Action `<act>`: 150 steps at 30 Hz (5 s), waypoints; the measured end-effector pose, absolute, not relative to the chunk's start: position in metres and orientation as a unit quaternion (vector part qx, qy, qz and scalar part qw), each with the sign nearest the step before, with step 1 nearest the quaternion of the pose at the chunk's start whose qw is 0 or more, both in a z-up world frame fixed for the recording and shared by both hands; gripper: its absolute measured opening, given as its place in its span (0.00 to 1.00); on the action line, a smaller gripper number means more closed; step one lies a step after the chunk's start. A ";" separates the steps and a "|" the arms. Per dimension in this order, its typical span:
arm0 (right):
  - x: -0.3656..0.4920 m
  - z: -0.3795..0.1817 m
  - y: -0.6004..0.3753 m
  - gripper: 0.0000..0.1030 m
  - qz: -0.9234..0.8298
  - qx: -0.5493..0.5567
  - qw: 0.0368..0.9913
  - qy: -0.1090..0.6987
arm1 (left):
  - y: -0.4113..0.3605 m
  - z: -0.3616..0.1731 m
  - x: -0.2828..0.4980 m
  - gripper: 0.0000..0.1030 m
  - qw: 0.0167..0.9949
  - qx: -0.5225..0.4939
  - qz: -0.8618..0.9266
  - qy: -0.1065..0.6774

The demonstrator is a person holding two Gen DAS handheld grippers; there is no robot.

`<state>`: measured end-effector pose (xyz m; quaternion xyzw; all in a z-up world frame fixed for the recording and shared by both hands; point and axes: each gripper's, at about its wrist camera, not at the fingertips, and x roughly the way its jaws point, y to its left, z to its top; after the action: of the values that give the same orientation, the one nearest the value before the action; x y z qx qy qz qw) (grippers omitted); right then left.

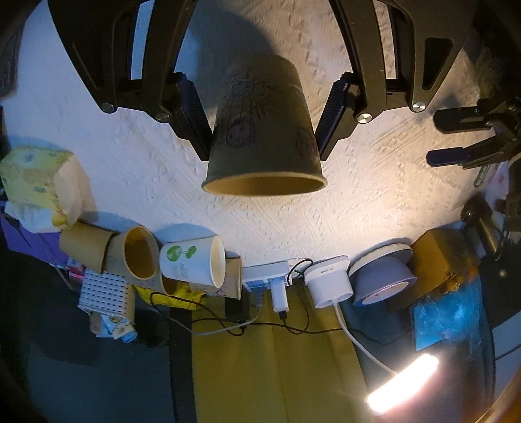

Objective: Flip cup upright

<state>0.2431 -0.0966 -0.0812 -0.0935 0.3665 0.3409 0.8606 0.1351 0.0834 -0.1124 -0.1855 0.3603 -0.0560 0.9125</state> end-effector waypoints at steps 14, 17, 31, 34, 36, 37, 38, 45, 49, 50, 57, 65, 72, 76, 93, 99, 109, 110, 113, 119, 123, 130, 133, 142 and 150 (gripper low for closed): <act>0.213 -0.088 -0.105 0.69 0.321 -0.120 0.857 0.385 | 0.059 -0.106 0.126 0.84 0.922 -0.139 -0.040 0.358; 0.208 -0.091 -0.107 0.72 0.319 -0.119 0.857 0.388 | 0.057 -0.104 0.123 0.84 0.924 -0.135 -0.034 0.355; 0.173 -0.075 -0.133 0.73 0.266 -0.100 0.870 0.403 | 0.036 -0.101 0.103 0.95 0.927 -0.117 -0.025 0.356; 0.163 -0.068 -0.142 0.73 0.249 -0.089 0.876 0.403 | 0.026 -0.095 0.098 0.95 0.930 -0.110 -0.032 0.349; 0.157 -0.064 -0.149 0.73 0.240 -0.082 0.880 0.403 | 0.021 -0.089 0.093 0.95 0.933 -0.106 -0.035 0.342; 0.154 -0.061 -0.152 0.73 0.233 -0.078 0.882 0.403 | 0.019 -0.086 0.091 0.95 0.934 -0.104 -0.037 0.339; 0.151 -0.058 -0.156 0.73 0.228 -0.075 0.883 0.403 | 0.017 -0.083 0.090 0.95 0.935 -0.102 -0.037 0.338; 0.125 -0.033 -0.176 0.73 0.207 -0.055 0.900 0.379 | 0.002 -0.062 0.077 0.95 0.940 -0.087 -0.038 0.328; 0.113 -0.018 -0.184 0.73 0.201 -0.047 0.908 0.365 | -0.007 -0.048 0.065 0.95 0.948 -0.078 -0.034 0.307; 0.109 -0.014 -0.186 0.73 0.199 -0.047 0.911 0.359 | -0.009 -0.044 0.062 0.95 0.950 -0.076 -0.032 0.301; 0.092 0.009 -0.192 0.73 0.194 -0.048 0.923 0.330 | -0.016 -0.015 0.041 0.95 0.964 -0.060 -0.024 0.256; 0.070 0.036 -0.196 0.73 0.193 -0.052 0.935 0.292 | -0.017 0.005 0.020 0.95 0.975 -0.053 0.001 0.216; 0.056 0.053 -0.193 0.73 0.198 -0.058 0.942 0.267 | -0.017 0.019 0.005 0.95 0.982 -0.049 -0.001 0.183; 0.051 0.060 -0.191 0.73 0.200 -0.058 0.944 0.255 | -0.016 0.024 -0.002 0.95 0.984 -0.049 0.007 0.170; 0.038 0.080 -0.197 0.73 0.181 -0.049 0.960 0.206 | 0.014 0.036 -0.032 0.95 0.988 -0.091 0.065 0.102; 0.041 0.075 -0.192 0.73 0.188 -0.052 0.957 0.215 | 0.007 0.032 -0.025 0.95 0.989 -0.082 0.050 0.114; 0.044 0.069 -0.188 0.73 0.193 -0.054 0.953 0.227 | 0.003 0.029 -0.024 0.95 0.988 -0.080 0.045 0.124; 0.044 0.068 -0.188 0.73 0.194 -0.054 0.953 0.227 | 0.002 0.029 -0.024 0.95 0.988 -0.080 0.044 0.124; 0.045 0.067 -0.187 0.73 0.194 -0.054 0.952 0.230 | 0.002 0.029 -0.024 0.95 0.988 -0.080 0.045 0.124; 0.045 0.066 -0.186 0.73 0.194 -0.056 0.951 0.232 | -0.001 0.029 -0.024 0.95 0.988 -0.079 0.037 0.126; 0.046 0.064 -0.186 0.73 0.195 -0.055 0.951 0.233 | -0.002 0.030 -0.023 0.95 0.988 -0.077 0.034 0.127; 0.046 0.063 -0.185 0.73 0.195 -0.055 0.951 0.235 | -0.002 0.029 -0.023 0.95 0.988 -0.077 0.034 0.127; 0.046 0.063 -0.186 0.73 0.195 -0.055 0.951 0.235 | -0.003 0.029 -0.023 0.95 0.988 -0.077 0.034 0.127; 0.046 0.063 -0.186 0.73 0.195 -0.055 0.951 0.234 | -0.003 0.030 -0.023 0.95 0.988 -0.077 0.034 0.127; 0.046 0.063 -0.186 0.73 0.195 -0.055 0.951 0.235 | -0.003 0.030 -0.023 0.95 0.988 -0.077 0.034 0.127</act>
<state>0.0464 -0.1860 0.0629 -0.0546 0.2347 0.1947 0.9508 -0.0227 -0.0028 0.0295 -0.0767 0.1274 0.0337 0.9883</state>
